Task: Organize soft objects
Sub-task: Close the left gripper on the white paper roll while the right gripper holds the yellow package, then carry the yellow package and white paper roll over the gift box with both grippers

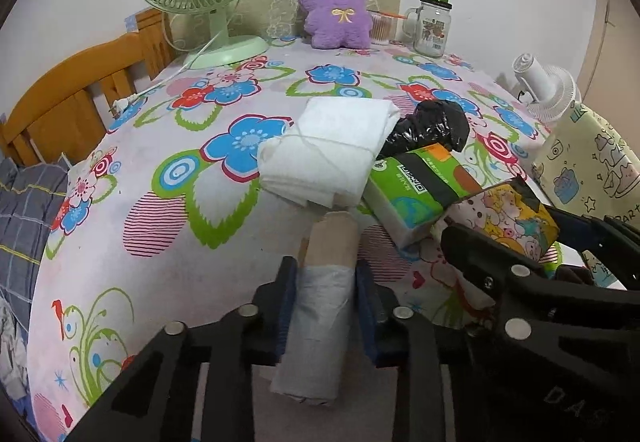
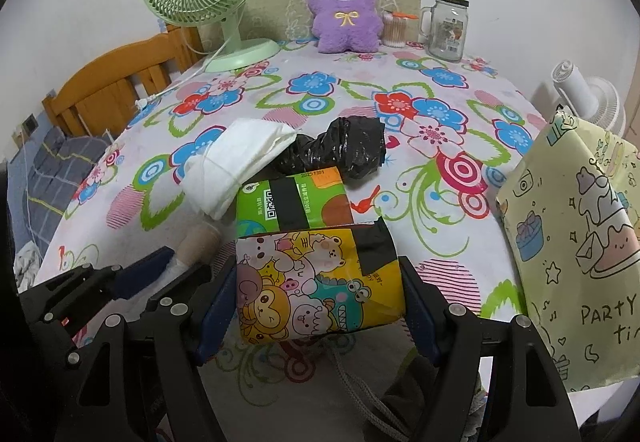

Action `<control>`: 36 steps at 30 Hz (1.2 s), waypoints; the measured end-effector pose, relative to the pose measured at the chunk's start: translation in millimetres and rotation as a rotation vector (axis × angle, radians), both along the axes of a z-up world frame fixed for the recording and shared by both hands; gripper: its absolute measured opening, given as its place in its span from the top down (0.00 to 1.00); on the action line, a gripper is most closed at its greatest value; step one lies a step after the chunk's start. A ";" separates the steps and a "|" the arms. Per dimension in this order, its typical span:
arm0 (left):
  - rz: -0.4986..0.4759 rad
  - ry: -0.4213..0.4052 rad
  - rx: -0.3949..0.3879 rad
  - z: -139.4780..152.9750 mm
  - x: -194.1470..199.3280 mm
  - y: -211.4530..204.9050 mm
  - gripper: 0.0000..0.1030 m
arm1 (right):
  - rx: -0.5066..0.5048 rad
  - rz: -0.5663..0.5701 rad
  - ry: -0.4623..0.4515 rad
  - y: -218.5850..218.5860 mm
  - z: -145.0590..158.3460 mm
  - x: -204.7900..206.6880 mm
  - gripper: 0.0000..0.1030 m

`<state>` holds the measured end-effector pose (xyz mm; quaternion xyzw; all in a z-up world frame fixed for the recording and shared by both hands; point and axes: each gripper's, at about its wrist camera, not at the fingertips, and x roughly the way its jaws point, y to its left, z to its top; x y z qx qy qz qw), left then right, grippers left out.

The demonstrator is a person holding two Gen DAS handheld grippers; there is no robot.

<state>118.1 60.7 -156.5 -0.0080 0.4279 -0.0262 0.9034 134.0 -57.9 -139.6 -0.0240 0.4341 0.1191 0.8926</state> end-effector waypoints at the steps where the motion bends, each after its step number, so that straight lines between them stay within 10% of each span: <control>1: 0.000 -0.001 -0.001 0.0 -0.6 -0.4 0.79 | 0.002 -0.001 -0.001 -0.3 0.3 -0.6 0.26; 36: -0.086 -0.121 0.020 56.7 -51.0 -63.3 0.81 | 0.035 -0.029 -0.144 -51.3 58.2 -53.9 0.25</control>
